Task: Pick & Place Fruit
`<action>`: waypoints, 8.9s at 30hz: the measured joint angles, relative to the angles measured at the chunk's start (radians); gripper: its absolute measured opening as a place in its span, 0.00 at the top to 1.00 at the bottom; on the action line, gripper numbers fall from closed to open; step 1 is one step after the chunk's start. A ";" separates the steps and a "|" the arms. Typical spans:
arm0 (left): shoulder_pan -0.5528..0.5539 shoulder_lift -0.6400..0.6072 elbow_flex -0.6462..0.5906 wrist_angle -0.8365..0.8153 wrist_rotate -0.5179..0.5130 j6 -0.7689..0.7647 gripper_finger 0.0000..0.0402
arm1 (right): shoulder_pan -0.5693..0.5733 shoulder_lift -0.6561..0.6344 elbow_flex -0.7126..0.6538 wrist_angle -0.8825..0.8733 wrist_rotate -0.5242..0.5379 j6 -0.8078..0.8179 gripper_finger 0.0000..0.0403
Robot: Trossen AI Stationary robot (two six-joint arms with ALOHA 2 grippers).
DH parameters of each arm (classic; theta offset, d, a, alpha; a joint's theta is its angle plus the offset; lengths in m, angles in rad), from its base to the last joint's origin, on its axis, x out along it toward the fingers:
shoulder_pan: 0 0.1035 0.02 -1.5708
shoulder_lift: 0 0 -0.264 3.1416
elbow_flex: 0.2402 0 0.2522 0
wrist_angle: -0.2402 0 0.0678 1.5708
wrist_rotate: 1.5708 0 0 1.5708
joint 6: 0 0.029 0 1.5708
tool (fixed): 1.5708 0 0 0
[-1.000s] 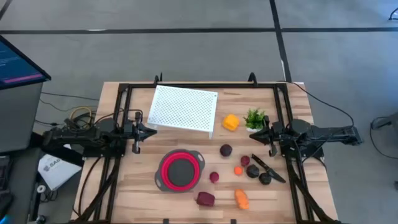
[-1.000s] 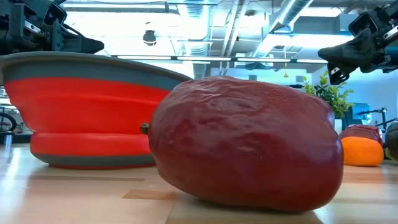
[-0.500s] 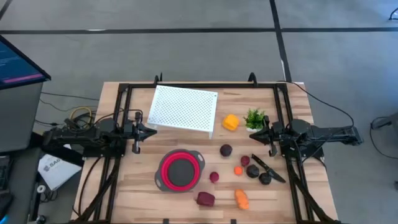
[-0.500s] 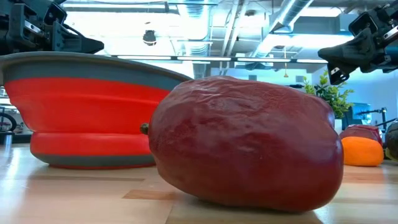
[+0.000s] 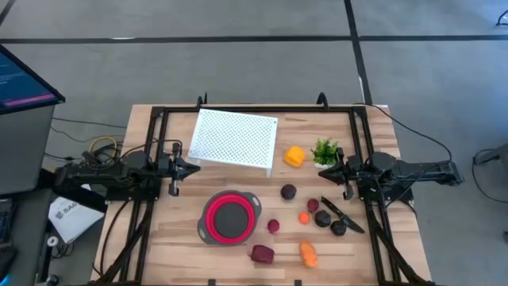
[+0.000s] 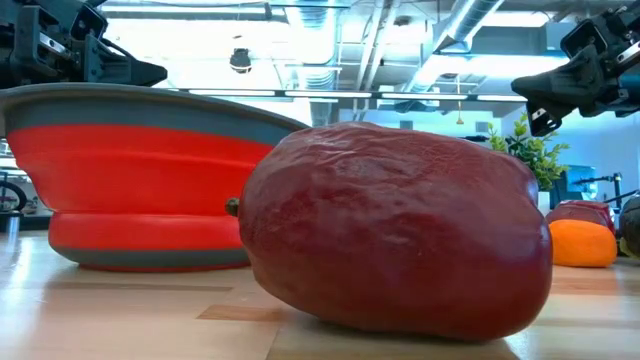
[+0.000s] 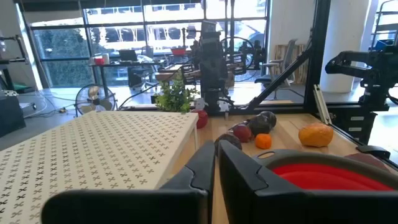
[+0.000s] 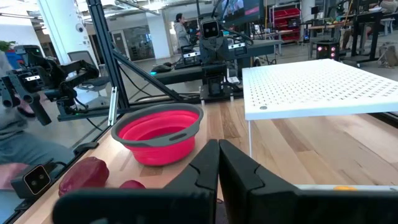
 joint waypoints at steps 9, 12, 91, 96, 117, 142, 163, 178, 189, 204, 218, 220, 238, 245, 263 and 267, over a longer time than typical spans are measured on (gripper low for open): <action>0.000 0.000 0.000 0.000 0.000 0.000 0.96 | 0.000 0.000 0.000 0.000 0.000 0.000 0.99; 0.000 0.000 0.000 0.015 0.001 -0.033 0.96 | 0.000 0.000 0.000 0.000 0.000 0.000 0.99; -0.033 1.510 0.784 -0.095 -1.031 0.480 0.84 | 0.000 0.000 0.000 0.000 0.000 0.000 0.99; 0.021 1.509 0.782 -0.058 -0.987 0.532 0.84 | 0.000 0.000 0.000 0.000 0.000 0.000 0.99; 0.071 1.513 0.663 0.238 -0.822 0.657 0.63 | 0.000 0.000 0.000 0.000 0.000 0.000 0.99; 0.037 1.167 0.664 0.018 -0.327 0.357 0.29 | 0.000 0.000 0.000 0.000 0.000 0.000 0.99; -0.427 1.033 0.666 -0.504 -0.292 -0.455 0.29 | 0.000 0.000 0.000 0.000 0.000 0.000 0.99; -0.399 1.153 0.486 -0.249 -0.260 -0.792 0.38 | 0.000 -0.001 0.000 0.000 0.000 0.000 0.99; -0.268 1.228 0.504 -0.134 -0.111 -0.689 0.90 | 0.000 -0.001 0.000 0.000 0.000 0.000 0.99; 0.218 1.260 1.038 -0.183 0.116 -0.219 0.96 | 0.000 -0.001 0.000 0.000 0.000 0.000 0.99; 0.658 1.618 1.529 -0.509 0.205 -0.145 0.95 | 0.000 -0.001 0.000 0.000 0.000 0.000 0.99; 0.690 1.637 1.553 -0.534 0.215 -0.160 0.96 | 0.000 -0.001 0.000 0.000 0.000 0.000 0.99; 0.744 1.665 1.519 -0.526 0.287 -0.187 0.95 | 0.000 -0.001 0.000 0.000 0.000 0.000 0.99; 0.744 1.665 1.518 -0.524 0.280 -0.185 0.93 | 0.000 -0.001 0.000 0.000 0.000 0.000 0.99; 0.747 1.664 1.439 -0.471 0.242 -0.184 0.91 | 0.000 -0.001 0.000 0.000 0.000 0.000 0.99; 0.747 1.664 1.438 -0.446 0.242 -0.183 0.83 | 0.000 -0.001 0.000 0.000 0.000 0.000 0.99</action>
